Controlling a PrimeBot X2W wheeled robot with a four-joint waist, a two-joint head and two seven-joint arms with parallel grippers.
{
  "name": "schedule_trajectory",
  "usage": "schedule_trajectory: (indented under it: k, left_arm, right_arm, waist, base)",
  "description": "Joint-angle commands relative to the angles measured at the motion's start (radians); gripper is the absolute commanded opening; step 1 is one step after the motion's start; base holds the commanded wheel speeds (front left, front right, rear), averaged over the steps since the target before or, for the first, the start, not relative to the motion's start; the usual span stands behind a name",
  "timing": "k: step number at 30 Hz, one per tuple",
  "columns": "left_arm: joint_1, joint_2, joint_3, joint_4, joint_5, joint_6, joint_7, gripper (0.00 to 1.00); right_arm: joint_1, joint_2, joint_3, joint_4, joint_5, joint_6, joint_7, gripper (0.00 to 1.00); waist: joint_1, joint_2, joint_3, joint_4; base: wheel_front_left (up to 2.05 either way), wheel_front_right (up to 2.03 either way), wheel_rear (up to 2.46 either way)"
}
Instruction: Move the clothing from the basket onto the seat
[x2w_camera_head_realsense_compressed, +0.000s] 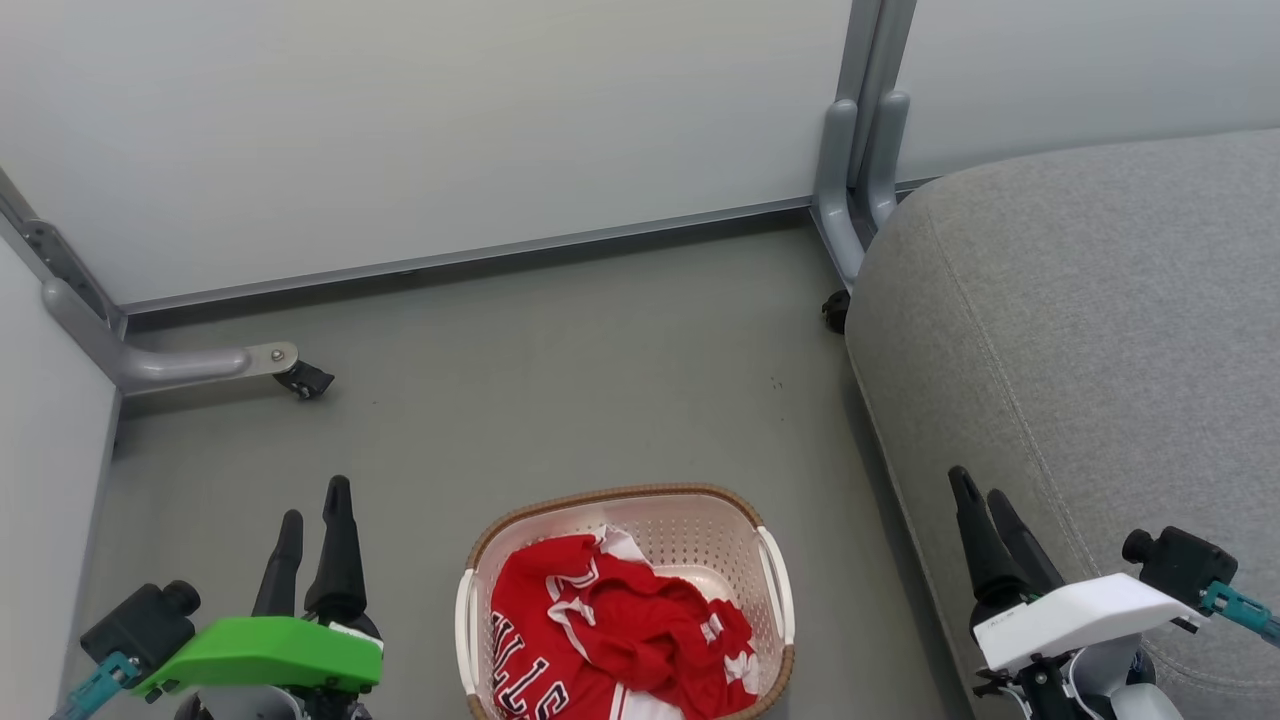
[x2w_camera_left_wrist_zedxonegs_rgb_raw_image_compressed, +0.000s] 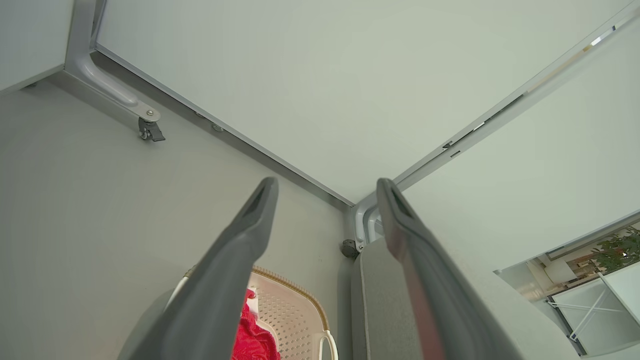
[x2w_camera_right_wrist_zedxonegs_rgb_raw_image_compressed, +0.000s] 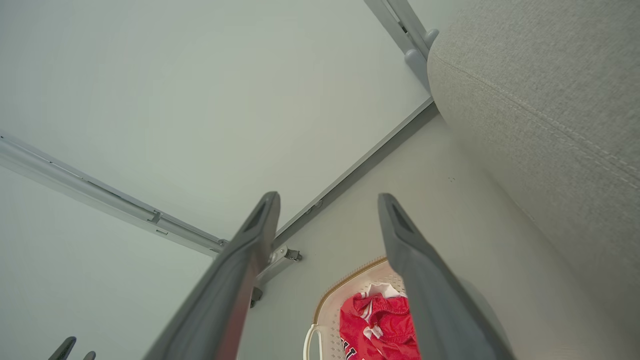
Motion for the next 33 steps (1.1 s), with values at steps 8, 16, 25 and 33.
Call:
schedule_trajectory:
  k: [8,16,25,33]
  left_arm:
    - [0.017,0.029,-0.048,-0.03,0.125,0.046,-0.033,1.0]
    - [0.035,0.039,-0.081,-0.047,0.231,0.07,-0.061,1.0]
    - [0.047,0.042,-0.095,-0.061,0.327,0.083,-0.086,1.0]
    - [0.056,0.044,-0.108,-0.073,0.417,0.092,-0.106,1.0]
  right_arm:
    - [0.018,-0.008,0.017,-0.014,-0.114,0.0,-0.033,1.0]
    - [0.03,-0.009,0.037,-0.019,-0.226,0.0,-0.061,1.0]
    - [0.035,-0.01,0.058,-0.026,-0.313,0.0,-0.086,1.0]
    - [0.041,-0.01,0.072,-0.036,-0.393,0.0,-0.106,1.0]
  waist:
    - [0.0,0.0,-0.005,0.001]
    - [0.0,0.0,-0.01,0.002]
    - [0.0,0.0,-0.011,-0.004]
    - [0.0,0.0,-0.01,-0.006]
  base:
    - [0.0,0.0,0.0]
    - [0.0,0.0,0.0]
    - [0.0,0.0,0.0]
    - [0.0,0.0,0.0]
